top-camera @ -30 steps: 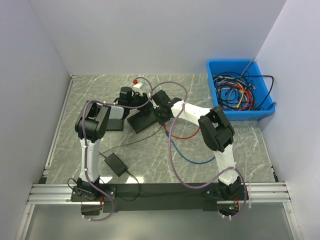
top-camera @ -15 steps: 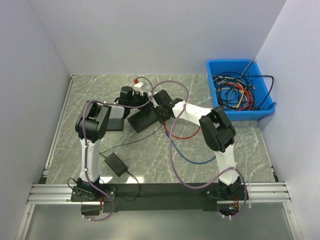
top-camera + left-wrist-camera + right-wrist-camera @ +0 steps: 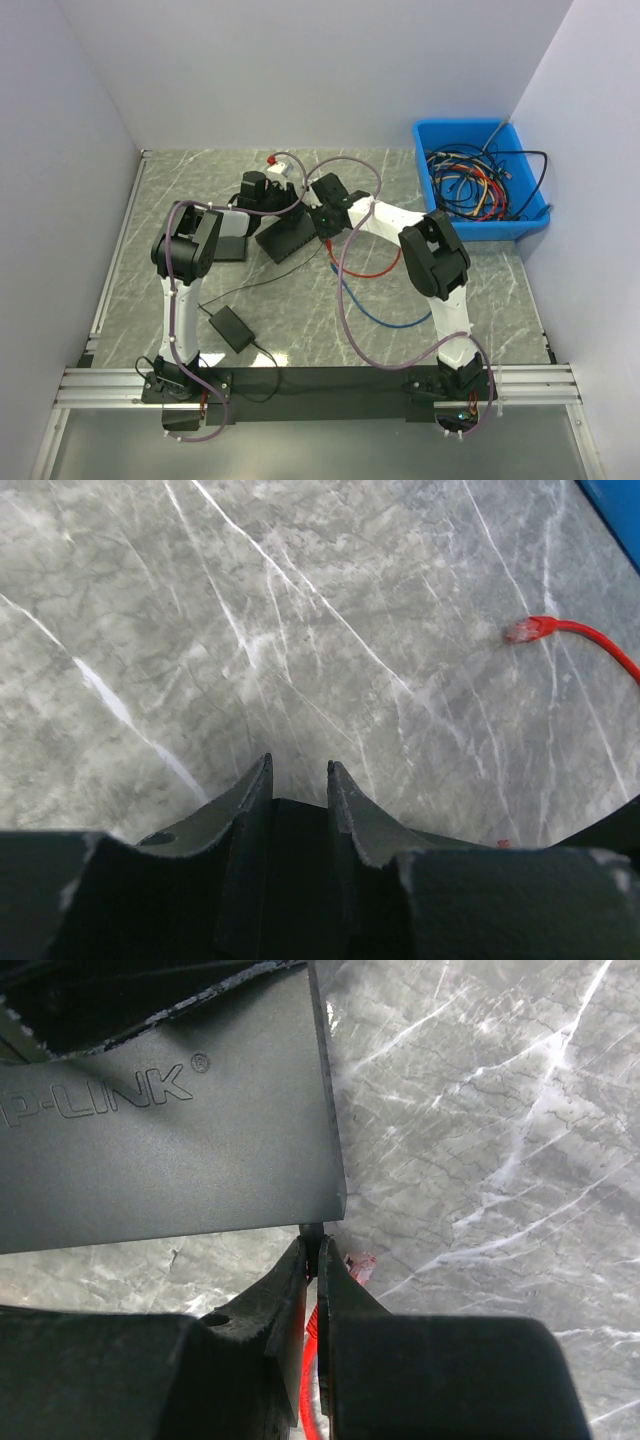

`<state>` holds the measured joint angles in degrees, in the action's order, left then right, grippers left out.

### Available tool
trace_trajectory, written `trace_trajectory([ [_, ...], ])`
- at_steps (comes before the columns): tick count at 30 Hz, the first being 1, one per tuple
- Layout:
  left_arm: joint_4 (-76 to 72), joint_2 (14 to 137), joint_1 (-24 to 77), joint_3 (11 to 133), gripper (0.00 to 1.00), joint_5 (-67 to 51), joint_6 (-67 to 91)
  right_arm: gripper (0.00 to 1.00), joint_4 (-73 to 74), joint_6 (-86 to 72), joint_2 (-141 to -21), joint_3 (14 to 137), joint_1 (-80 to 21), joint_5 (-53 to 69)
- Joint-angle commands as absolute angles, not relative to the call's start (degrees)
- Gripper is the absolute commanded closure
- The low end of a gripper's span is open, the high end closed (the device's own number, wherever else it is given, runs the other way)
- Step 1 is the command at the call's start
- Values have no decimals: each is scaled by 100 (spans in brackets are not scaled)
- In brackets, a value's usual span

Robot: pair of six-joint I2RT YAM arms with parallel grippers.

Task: Insert the plug into the switch port

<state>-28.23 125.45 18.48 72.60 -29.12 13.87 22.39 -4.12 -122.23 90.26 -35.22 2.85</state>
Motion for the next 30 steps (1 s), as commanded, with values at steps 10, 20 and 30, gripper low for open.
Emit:
trace_trajectory([
  [10,-1556,12788,2461,7014,73,-3693,1476,100,396,-809,-12797,10820,-3410,290],
  [20,-1397,12419,2004,6900,68,-3041,2214,54,150,-721,-12052,9749,-3410,9],
  [30,-1274,11919,1881,6847,58,-1750,2636,34,-386,-1063,-10364,7613,-3419,-237],
])
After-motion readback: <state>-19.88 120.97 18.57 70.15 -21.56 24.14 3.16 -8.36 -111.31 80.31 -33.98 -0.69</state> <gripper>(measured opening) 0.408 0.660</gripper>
